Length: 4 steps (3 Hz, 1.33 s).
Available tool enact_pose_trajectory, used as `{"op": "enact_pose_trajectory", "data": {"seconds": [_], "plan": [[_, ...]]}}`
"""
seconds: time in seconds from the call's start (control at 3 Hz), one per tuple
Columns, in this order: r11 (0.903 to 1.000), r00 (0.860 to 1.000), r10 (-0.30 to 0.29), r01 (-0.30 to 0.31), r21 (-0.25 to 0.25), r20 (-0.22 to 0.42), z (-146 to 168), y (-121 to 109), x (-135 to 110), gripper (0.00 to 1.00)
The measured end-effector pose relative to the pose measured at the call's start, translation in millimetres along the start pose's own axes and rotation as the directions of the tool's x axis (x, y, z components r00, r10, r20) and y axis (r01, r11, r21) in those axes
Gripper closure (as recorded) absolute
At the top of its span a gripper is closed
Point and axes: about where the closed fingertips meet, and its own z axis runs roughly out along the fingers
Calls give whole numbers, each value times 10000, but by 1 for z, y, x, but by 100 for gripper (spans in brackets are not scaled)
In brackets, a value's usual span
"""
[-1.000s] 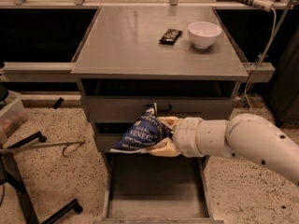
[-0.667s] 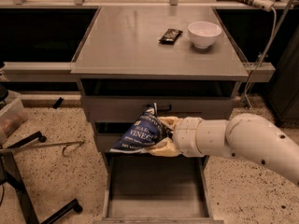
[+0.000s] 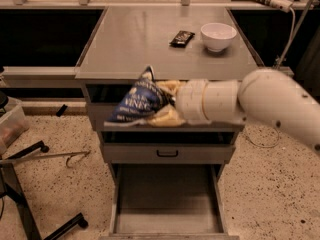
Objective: Pick blue chip bag from bottom drawer and place on counter
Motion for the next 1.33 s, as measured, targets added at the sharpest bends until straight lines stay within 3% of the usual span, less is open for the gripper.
{"op": "enact_pose_trajectory", "data": {"seconds": [0.33,0.67,1.0,1.33], "plan": [[9934,9941,-873,820,801,642,10,-75,-51,100],[9737,9872,-1455,1311,1865,656,26,-144,-85,100],[9585,9911,-1319,1234,2569,158,47,-201,-89,100],[9635,9966,-754,814,2551,-332,85,-233,-79,100]]}}
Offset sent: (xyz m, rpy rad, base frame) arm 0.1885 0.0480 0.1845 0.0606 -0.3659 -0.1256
